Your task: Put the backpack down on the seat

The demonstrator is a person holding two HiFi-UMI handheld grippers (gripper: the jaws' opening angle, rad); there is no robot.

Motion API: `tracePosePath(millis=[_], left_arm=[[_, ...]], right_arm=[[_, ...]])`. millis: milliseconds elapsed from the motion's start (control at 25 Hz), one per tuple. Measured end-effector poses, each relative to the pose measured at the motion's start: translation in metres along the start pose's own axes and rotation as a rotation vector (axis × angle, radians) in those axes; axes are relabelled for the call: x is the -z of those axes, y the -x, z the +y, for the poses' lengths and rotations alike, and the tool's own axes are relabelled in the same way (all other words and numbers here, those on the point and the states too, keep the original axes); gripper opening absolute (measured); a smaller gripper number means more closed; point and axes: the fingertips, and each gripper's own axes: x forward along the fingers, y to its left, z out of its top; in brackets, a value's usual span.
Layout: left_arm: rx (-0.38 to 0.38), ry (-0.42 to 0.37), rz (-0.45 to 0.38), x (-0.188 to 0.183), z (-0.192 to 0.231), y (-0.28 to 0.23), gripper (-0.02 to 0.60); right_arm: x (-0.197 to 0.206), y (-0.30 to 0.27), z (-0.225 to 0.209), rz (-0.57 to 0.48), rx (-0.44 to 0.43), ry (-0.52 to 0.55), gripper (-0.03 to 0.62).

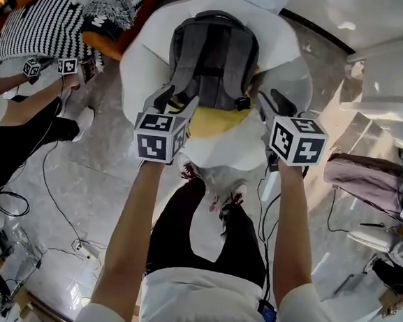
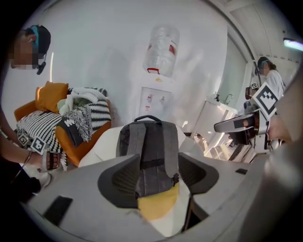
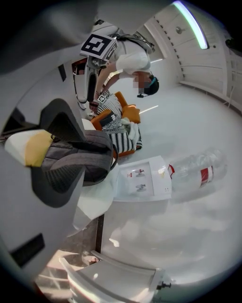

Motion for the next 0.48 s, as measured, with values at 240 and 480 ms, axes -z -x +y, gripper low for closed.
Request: tracePosePath(millis=[240,480], left_arm=[[0.011,-0.016,-0.014,0.009,-0.02,0.022,0.218],[0.029,-0.023,-0.051,0.009,-0.053,0.05,0.198]], right_arm=[[0.007,0.03,0.015,-0.007,-0.03,0.044,0.149],[0.017,0.066,0.031,-0.011,-0.052,0.076,0.123]])
